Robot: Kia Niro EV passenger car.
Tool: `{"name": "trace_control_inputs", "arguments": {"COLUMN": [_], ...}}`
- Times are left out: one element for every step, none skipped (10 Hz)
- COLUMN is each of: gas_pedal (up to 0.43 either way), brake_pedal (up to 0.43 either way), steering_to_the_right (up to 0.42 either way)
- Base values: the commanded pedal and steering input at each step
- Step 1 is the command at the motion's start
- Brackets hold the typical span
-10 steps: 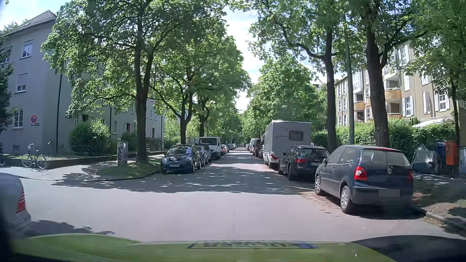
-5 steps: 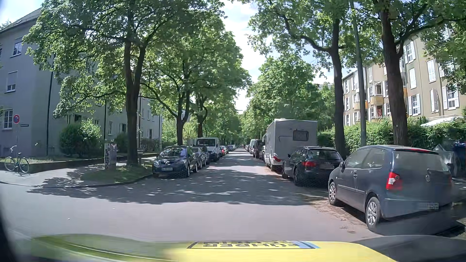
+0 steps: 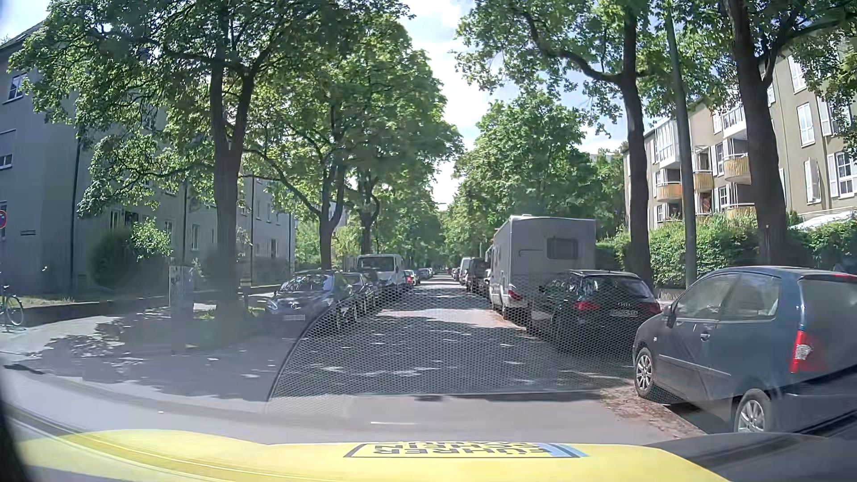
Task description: Follow the waypoints while adhering to traffic rules and regulations
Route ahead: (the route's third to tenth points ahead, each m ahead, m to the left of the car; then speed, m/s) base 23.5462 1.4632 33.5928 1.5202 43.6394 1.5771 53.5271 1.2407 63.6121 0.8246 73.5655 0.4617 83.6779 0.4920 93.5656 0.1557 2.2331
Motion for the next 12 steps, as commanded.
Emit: {"name": "trace_control_inputs", "arguments": {"gas_pedal": [0.000,0.000,0.000,0.000,0.000,0.000,0.000,0.000,0.000,0.000,0.000,0.000], "brake_pedal": [0.171,0.146,0.128,0.104,0.073,0.073,0.073,0.079,0.073,0.055,0.006,0.000], "steering_to_the_right": [-0.004,-0.004,-0.004,-0.004,-0.004,-0.004,-0.004,-0.004,-0.004,-0.004,-0.004,-0.003]}}
